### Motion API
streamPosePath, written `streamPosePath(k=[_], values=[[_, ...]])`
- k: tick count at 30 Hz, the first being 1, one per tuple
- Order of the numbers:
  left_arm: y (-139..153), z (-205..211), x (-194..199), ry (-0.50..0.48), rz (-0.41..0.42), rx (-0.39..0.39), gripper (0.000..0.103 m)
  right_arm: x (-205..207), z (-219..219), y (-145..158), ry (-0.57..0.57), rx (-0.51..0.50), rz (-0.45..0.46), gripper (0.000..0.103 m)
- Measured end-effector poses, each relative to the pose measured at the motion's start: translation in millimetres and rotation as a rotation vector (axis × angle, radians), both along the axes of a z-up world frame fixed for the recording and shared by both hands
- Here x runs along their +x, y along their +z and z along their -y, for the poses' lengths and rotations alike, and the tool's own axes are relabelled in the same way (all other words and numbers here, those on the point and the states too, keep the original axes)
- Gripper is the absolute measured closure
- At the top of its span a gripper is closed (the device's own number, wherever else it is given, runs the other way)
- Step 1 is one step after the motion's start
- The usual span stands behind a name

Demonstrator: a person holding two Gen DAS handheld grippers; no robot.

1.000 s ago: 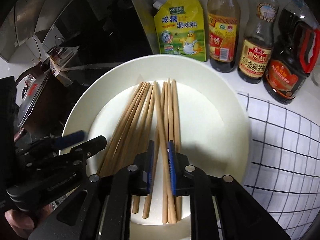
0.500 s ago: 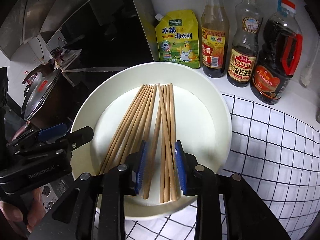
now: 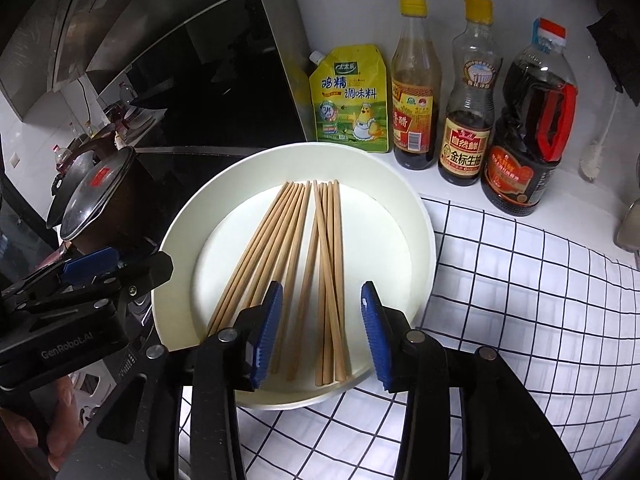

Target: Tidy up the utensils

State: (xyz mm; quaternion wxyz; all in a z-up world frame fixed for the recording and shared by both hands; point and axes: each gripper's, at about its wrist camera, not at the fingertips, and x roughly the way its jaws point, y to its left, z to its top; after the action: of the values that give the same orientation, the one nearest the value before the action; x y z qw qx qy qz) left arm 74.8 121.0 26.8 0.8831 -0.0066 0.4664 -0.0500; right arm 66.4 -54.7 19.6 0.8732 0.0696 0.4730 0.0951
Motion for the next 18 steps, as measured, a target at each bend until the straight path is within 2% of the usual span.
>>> streamPosePath(k=[15, 18], values=[[13, -1, -12, 0.015, 0.018, 0.003, 0.022, -12, 2, 8, 0.006, -0.013, 0.0, 0.053], [14, -1, -14, 0.017, 0.021, 0.003, 0.021, -14, 3, 11, 0.004, -0.014, 0.002, 0.049]])
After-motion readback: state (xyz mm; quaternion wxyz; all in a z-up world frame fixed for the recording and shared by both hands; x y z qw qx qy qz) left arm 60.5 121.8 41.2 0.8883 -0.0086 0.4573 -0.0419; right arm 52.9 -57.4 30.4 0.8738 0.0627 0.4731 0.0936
